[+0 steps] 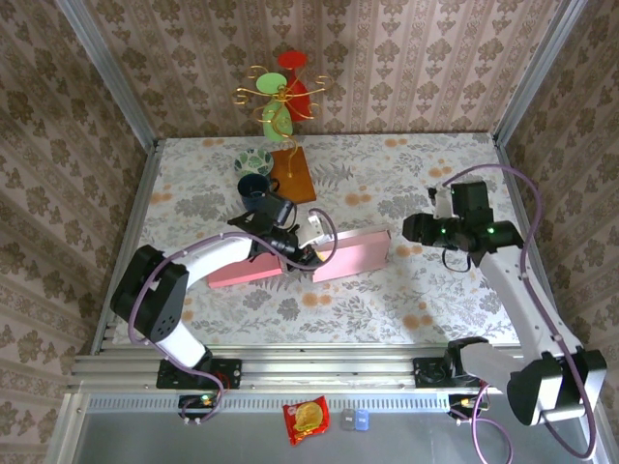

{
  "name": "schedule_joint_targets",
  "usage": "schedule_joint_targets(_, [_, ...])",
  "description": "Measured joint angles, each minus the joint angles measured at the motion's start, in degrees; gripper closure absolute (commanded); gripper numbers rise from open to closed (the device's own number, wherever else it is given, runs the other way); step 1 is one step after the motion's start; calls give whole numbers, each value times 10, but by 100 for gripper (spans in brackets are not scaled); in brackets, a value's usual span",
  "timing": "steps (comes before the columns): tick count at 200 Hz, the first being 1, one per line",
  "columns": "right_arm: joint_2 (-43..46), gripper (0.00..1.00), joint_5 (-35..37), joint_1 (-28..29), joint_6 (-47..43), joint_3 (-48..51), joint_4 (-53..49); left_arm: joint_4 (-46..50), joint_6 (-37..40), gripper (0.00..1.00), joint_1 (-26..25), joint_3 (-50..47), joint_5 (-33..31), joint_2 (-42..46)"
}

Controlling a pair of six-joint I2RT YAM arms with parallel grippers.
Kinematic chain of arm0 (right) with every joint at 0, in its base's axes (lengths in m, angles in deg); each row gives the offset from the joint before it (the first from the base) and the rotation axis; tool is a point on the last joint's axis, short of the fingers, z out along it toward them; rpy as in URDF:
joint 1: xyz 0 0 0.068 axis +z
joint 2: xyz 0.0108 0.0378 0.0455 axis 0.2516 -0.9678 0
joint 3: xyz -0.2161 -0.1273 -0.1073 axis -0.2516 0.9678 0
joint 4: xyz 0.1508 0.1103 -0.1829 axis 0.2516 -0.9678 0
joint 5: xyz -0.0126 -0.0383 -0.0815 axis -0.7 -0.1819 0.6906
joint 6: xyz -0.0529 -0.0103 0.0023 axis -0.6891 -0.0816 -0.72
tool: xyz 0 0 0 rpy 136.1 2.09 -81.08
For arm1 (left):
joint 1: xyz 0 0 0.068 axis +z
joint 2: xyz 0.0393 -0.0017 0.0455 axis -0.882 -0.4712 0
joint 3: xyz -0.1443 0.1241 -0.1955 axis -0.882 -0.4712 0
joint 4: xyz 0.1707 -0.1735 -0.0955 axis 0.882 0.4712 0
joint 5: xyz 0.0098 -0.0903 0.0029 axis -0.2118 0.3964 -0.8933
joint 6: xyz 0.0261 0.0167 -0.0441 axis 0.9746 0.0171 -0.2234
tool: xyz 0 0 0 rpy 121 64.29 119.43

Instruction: Fold the paper box

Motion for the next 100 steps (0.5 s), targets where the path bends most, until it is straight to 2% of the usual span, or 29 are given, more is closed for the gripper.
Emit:
schedule_joint_targets(50, [-59,52,-10,12,-92,-26,-6,23,25,68,8,0,23,0])
schedule_joint_targets(100, [-95,54,-28,36,-136,-50,-8,29,35,68,11,2,30,-2])
